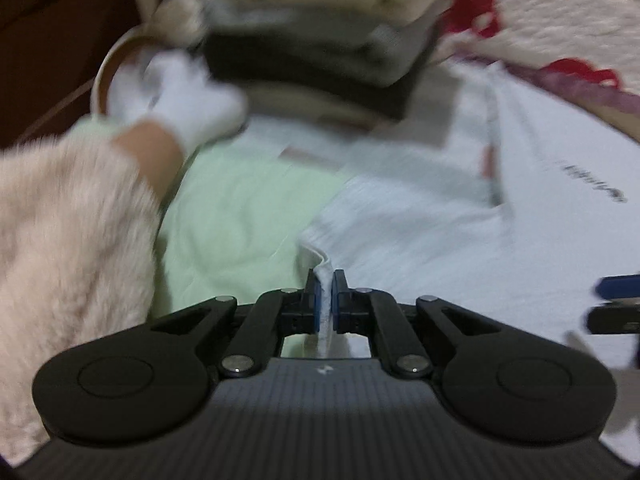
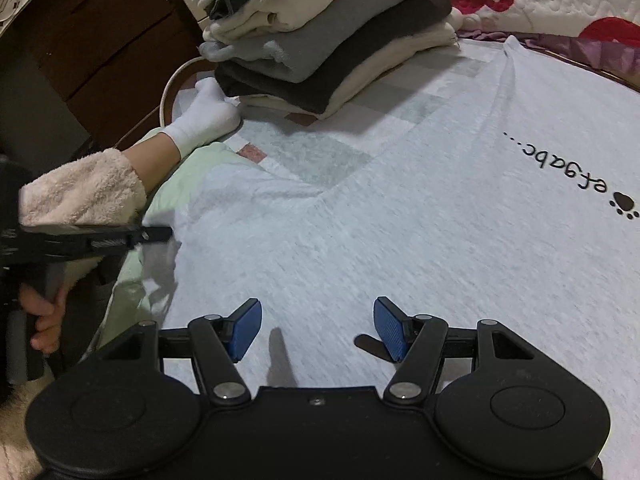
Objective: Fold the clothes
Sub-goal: 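Grasp the grey T-shirt side edge with the left gripper and lift it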
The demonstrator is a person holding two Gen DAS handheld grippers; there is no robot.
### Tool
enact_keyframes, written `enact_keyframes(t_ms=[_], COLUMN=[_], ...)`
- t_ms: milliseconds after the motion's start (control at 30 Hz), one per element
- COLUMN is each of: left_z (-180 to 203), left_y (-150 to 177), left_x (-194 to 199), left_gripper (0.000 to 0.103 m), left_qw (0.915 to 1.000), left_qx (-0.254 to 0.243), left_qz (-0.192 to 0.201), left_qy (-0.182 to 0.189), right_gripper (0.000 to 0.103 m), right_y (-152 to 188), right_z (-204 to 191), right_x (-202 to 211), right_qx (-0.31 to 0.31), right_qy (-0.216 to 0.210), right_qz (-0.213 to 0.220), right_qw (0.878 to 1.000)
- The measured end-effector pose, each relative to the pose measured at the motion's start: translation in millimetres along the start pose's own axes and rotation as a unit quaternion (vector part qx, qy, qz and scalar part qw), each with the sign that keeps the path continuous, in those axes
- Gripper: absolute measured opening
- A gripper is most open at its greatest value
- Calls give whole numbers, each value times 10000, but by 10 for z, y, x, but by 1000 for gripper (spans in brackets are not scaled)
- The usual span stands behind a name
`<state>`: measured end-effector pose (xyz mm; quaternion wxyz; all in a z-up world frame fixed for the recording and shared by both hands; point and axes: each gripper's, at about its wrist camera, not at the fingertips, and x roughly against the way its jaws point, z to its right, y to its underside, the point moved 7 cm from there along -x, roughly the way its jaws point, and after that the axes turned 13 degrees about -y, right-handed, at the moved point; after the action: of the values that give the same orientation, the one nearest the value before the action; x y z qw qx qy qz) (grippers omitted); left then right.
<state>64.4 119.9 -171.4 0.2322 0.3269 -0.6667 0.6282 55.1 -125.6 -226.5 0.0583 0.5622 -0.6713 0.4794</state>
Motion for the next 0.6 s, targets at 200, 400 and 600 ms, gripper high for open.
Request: enact_keyframes(t_ms=[200,400,600], left_z=[499,1171,1222], left_y=[-156,216,656], left_x=[670,804,453], left_gripper=[4,6,23], left_qw=[9799,9325,9492], left_qx=[33,241,-295], left_qz=[321,-864,-1563], left_qy=[1969,3498,2715], right_gripper=[67,67,67], right_y=[-6,-24,76], right_z=[236,593,570], right_x=[234,534,547], right_qx=[-755,-3004,-3026], right_qy=[-114,-1310,-1225], right_qz=[331,1117,1117], right_qw=[9965,9381,9386])
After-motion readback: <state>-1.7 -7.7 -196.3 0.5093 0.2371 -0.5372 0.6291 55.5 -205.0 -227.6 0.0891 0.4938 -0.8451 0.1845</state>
